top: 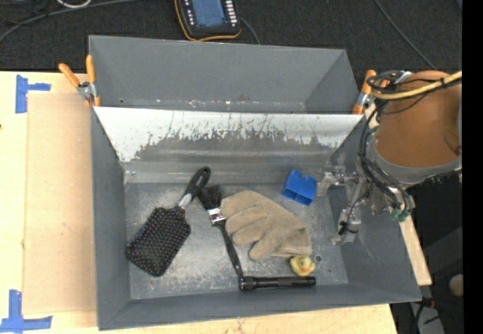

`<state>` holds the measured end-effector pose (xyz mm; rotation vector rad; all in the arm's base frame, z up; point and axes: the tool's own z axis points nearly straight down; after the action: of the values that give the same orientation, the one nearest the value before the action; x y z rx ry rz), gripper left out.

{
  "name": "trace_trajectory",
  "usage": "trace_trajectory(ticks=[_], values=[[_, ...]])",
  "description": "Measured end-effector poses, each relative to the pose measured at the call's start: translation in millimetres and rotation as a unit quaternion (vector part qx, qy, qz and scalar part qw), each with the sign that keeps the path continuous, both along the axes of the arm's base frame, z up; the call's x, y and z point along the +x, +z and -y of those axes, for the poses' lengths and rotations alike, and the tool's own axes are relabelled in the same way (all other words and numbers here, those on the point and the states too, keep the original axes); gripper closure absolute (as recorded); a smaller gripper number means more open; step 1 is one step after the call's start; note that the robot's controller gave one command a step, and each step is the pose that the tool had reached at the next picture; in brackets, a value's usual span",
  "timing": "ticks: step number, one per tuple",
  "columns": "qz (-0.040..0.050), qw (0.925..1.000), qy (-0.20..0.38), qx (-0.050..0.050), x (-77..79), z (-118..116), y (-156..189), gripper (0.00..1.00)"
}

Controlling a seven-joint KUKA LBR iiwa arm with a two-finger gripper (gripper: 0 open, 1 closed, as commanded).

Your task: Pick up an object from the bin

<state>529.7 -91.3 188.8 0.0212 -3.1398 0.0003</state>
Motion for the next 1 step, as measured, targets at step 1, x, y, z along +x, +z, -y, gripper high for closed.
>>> trace_trajectory(ticks=[1], values=[[-0.0001,0.9973,0.073,0.000,1.4,-44.6,-61.6,0.00]])
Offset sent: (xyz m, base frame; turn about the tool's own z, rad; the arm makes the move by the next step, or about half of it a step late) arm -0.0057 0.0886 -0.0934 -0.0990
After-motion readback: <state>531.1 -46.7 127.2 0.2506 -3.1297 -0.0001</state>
